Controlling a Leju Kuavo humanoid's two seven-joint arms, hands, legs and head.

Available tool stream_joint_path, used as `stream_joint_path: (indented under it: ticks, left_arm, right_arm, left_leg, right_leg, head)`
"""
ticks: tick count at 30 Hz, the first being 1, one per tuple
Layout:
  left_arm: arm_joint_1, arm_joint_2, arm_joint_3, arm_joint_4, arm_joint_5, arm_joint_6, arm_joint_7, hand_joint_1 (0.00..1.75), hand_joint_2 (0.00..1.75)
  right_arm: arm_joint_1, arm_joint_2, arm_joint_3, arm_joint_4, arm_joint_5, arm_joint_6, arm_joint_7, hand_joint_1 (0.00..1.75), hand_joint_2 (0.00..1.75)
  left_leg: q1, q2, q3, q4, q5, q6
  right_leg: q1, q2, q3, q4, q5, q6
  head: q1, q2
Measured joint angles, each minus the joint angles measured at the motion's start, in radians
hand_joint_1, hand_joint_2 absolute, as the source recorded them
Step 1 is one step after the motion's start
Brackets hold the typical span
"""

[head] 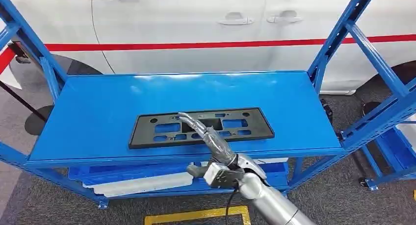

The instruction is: Take the parts from the cabinet and place them on the table.

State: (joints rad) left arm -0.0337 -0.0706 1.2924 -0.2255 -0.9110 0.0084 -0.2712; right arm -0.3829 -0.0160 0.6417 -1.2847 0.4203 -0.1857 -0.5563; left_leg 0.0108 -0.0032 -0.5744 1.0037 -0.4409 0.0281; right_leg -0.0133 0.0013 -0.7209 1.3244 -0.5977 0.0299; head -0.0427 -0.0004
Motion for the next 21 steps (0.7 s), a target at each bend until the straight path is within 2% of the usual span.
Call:
stream_joint_path:
  ticks: [1, 2, 3, 4, 5, 6, 8, 9, 10, 11, 13, 14, 15, 16, 17, 19, 20, 21]
  left_arm:
    - [0.0, 0.0, 0.0, 0.0, -0.004, -0.003, -0.004, 0.0, 0.0]
    - [-0.001, 0.0, 0.0, 0.0, -0.01, -0.008, -0.008, 0.0, 0.0]
    - [-0.002, -0.001, 0.0, 0.0, -0.015, -0.011, -0.009, 0.0, 0.0]
    - [-0.003, -0.004, 0.0, 0.0, -0.02, -0.013, -0.011, 0.0, 0.0]
    - [-0.004, -0.009, 0.0, 0.002, -0.021, -0.014, -0.011, 0.0, 0.0]
    - [-0.006, -0.009, 0.0, 0.002, -0.021, -0.014, -0.011, 0.0, 0.0]
    - [-0.008, -0.009, 0.0, 0.003, -0.021, -0.015, -0.012, 0.0, 0.0]
    - [-0.009, -0.008, 0.0, 0.003, -0.021, -0.014, -0.012, 0.0, 0.0]
    - [-0.009, -0.008, 0.0, 0.003, -0.021, -0.014, -0.012, 0.0, 0.0]
    - [-0.009, -0.008, 0.0, 0.003, -0.021, -0.014, -0.012, 0.0, 0.0]
    - [-0.01, -0.008, 0.0, 0.003, -0.021, -0.014, -0.012, 0.0, 0.0]
    - [-0.01, -0.008, 0.001, 0.003, -0.019, -0.014, -0.012, 0.0, 0.0]
    - [-0.008, -0.008, 0.002, 0.003, -0.019, -0.014, -0.011, 0.0, 0.0]
    - [-0.007, -0.008, 0.002, 0.003, -0.019, -0.014, -0.009, 0.0, 0.0]
    - [-0.008, -0.007, 0.002, 0.003, -0.019, -0.014, -0.009, 0.0, 0.0]
    - [-0.01, -0.006, 0.002, 0.003, -0.019, -0.014, -0.009, 0.0, 0.0]
    - [-0.012, -0.006, 0.003, 0.003, -0.019, -0.014, -0.009, 0.0, 0.0]
    - [-0.012, -0.008, 0.003, 0.004, -0.019, -0.015, -0.009, 0.0, 0.0]
  right_arm:
    - [-0.011, 0.007, 0.008, 0.021, 0.065, -0.068, 0.02, 0.0, 1.75]
    - [-0.024, 0.014, 0.017, 0.048, 0.142, -0.147, 0.046, 0.0, 1.75]
    - [-0.04, 0.023, 0.025, 0.077, 0.214, -0.219, 0.065, 0.0, 1.75]
    - [-0.058, 0.029, 0.031, 0.109, 0.265, -0.268, 0.075, 0.0, 1.75]
    - [-0.073, 0.034, 0.036, 0.133, 0.286, -0.291, 0.078, 0.0, 1.75]
    - [-0.085, 0.042, 0.041, 0.166, 0.317, -0.327, 0.087, 0.0, 1.75]
    - [-0.1, 0.05, 0.044, 0.225, 0.386, -0.39, 0.105, 0.0, 1.75]
    - [-0.108, 0.055, 0.046, 0.245, 0.405, -0.401, 0.107, 0.0, 1.75]
    - [-0.115, 0.061, 0.048, 0.267, 0.417, -0.41, 0.108, 0.0, 1.75]
    - [-0.122, 0.067, 0.05, 0.284, 0.423, -0.413, 0.108, 0.0, 1.75]
    - [-0.125, 0.074, 0.053, 0.311, 0.425, -0.414, 0.107, 0.0, 1.75]
    - [-0.125, 0.075, 0.054, 0.328, 0.427, -0.414, 0.107, 0.0, 1.75]
    - [-0.124, 0.074, 0.055, 0.344, 0.43, -0.415, 0.105, 0.0, 1.75]
    - [-0.124, 0.074, 0.054, 0.357, 0.433, -0.415, 0.099, 0.0, 1.75]
    - [-0.124, 0.074, 0.053, 0.364, 0.433, -0.415, 0.092, 0.0, 1.75]
    - [-0.125, 0.074, 0.047, 0.373, 0.436, -0.415, 0.081, 0.0, 1.75]
    - [-0.125, 0.074, 0.04, 0.377, 0.437, -0.415, 0.079, 0.0, 1.75]
    - [-0.127, 0.074, 0.035, 0.381, 0.439, -0.415, 0.078, 0.0, 1.75]
  left_leg:
    - [-0.001, -0.001, 0.002, 0.001, 0.0, 0.0]
    - [-0.003, -0.002, 0.004, 0.001, -0.001, -0.001]
    - [-0.006, -0.003, 0.007, 0.001, -0.002, -0.001]
    - [-0.005, -0.003, 0.007, 0.001, -0.003, -0.002]
    - [-0.012, -0.002, 0.004, 0.003, -0.004, -0.007]
    - [-0.007, -0.003, 0.0, 0.003, -0.002, -0.013]
    - [-0.003, -0.002, 0.002, -0.002, 0.0, -0.025]
    - [-0.009, -0.002, 0.006, -0.003, -0.001, -0.032]
    - [-0.004, -0.002, 0.0, 0.013, -0.014, -0.035]
    - [-0.003, -0.001, -0.018, 0.053, -0.042, -0.041]
    - [0.002, -0.001, -0.091, 0.207, -0.118, -0.05]
    - [0.003, -0.001, -0.128, 0.282, -0.144, -0.055]
    - [0.004, -0.001, -0.146, 0.313, -0.142, -0.059]
    - [0.007, -0.001, -0.137, 0.289, -0.115, -0.062]
    - [0.011, 0.0, -0.107, 0.227, -0.076, -0.064]
    - [0.017, 0.001, -0.019, 0.047, 0.01, -0.066]
    - [0.015, -0.002, -0.005, 0.02, -0.016, -0.061]
    - [0.01, -0.004, -0.005, 0.011, -0.006, -0.05]
  right_leg:
    - [0.0, 0.0, 0.015, -0.035, 0.032, -0.003]
    - [0.001, 0.0, 0.05, -0.111, 0.079, -0.01]
    - [0.004, 0.0, 0.097, -0.21, 0.128, -0.019]
    - [0.01, -0.001, 0.136, -0.291, 0.157, -0.032]
    - [0.015, -0.003, 0.144, -0.311, 0.142, -0.04]
    - [0.018, -0.003, 0.142, -0.316, 0.148, -0.038]
    - [0.021, -0.001, 0.141, -0.318, 0.148, -0.04]
    - [0.013, 0.0, 0.145, -0.331, 0.154, -0.047]
    - [0.009, -0.004, 0.153, -0.34, 0.16, -0.049]
    - [0.007, -0.004, 0.154, -0.342, 0.16, -0.055]
    - [0.008, -0.005, 0.154, -0.342, 0.16, -0.057]
    - [0.008, -0.006, 0.153, -0.341, 0.159, -0.058]
    - [0.008, -0.006, 0.153, -0.34, 0.159, -0.057]
    - [0.007, -0.005, 0.153, -0.339, 0.158, -0.056]
    - [0.006, -0.004, 0.153, -0.335, 0.156, -0.053]
    - [0.002, -0.002, 0.154, -0.323, 0.147, -0.043]
    - [0.004, -0.001, 0.151, -0.32, 0.143, -0.036]
    - [0.009, 0.0, 0.146, -0.311, 0.141, -0.032]
  head:
    - [0.0, 0.0]
    - [0.0, 0.0]
    - [0.0, 0.0]
    - [0.0, 0.0]
    - [0.0, 0.0]
    - [0.0, 0.0]
    - [0.0, 0.0]
    - [0.0, 0.0]
    - [0.0, 0.0]
    - [0.0, 0.0]
    - [0.0, 0.0]
    - [0.0, 0.0]
    - [0.0, 0.0]
    - [0.0, 0.0]
    - [0.0, 0.0]
    - [0.0, 0.0]
    - [0.0, 0.0]
    - [0.0, 0.0]
